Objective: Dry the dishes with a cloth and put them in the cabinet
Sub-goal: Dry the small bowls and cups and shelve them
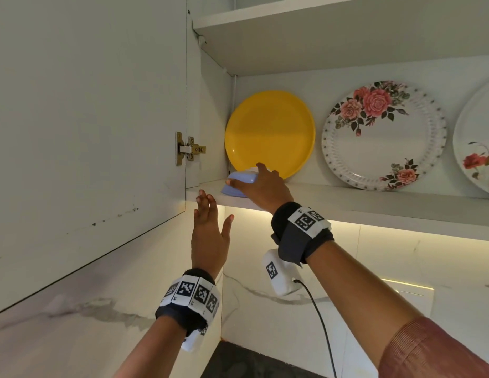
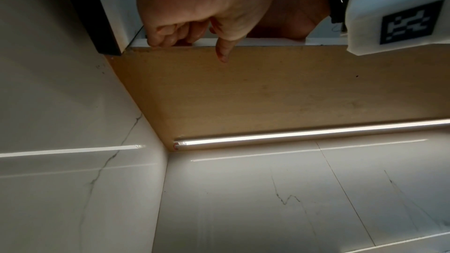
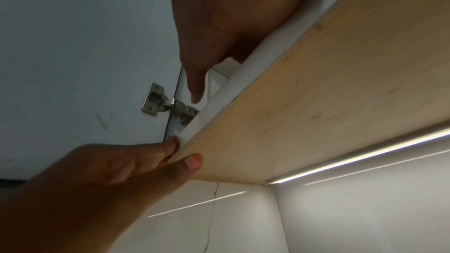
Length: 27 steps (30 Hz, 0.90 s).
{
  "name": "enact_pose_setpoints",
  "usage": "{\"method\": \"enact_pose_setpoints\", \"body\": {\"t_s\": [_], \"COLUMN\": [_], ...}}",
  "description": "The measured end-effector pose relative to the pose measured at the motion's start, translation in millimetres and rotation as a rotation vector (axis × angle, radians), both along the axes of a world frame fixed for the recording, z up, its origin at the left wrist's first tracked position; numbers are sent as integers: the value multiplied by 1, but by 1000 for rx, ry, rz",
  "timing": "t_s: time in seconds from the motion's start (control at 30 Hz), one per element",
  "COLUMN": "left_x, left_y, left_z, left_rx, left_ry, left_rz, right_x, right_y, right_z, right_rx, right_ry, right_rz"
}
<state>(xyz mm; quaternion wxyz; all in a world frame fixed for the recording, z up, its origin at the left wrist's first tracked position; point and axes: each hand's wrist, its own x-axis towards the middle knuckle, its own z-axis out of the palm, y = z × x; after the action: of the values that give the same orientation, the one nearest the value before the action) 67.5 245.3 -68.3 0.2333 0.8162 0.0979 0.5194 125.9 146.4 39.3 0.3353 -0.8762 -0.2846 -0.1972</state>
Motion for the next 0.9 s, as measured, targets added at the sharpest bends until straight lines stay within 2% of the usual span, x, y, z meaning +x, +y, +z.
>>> {"method": "enact_pose_setpoints", "body": {"t_s": [0.1, 0.37, 0.47, 0.53, 0.6, 0.7, 0.8, 0.9], "left_x": [-1, -7, -16, -25, -32, -40, -44, -49], "left_y": [-2, -12, -28, -42, -62, -94, -130, -160], "left_z": [-1, -3, -8, -16, -30, -64, -121, -192], "left_rx": [-5, -28, -61, -101, -152, -243, -306, -340], "left_ry": [5, 46, 61, 26, -2, 61, 240, 476], "left_rz": [-10, -56, -95, -142, -216, -397, -590, -695], "right_x": [0, 0, -14, -29, -43, -58, -61, -72], "right_y": [-4, -6, -17, -34, -59, -106, -168, -233], "right_z": [-2, -5, -14, -31, -63, -129, -214, -298], "right_rx": [77, 60, 277, 434, 482, 416, 339, 296], "right_ry": [-85, -146, -229, -391, -516, -480, -272, 37], "right_rz": [-5, -6, 136, 257, 286, 258, 141, -8]}}
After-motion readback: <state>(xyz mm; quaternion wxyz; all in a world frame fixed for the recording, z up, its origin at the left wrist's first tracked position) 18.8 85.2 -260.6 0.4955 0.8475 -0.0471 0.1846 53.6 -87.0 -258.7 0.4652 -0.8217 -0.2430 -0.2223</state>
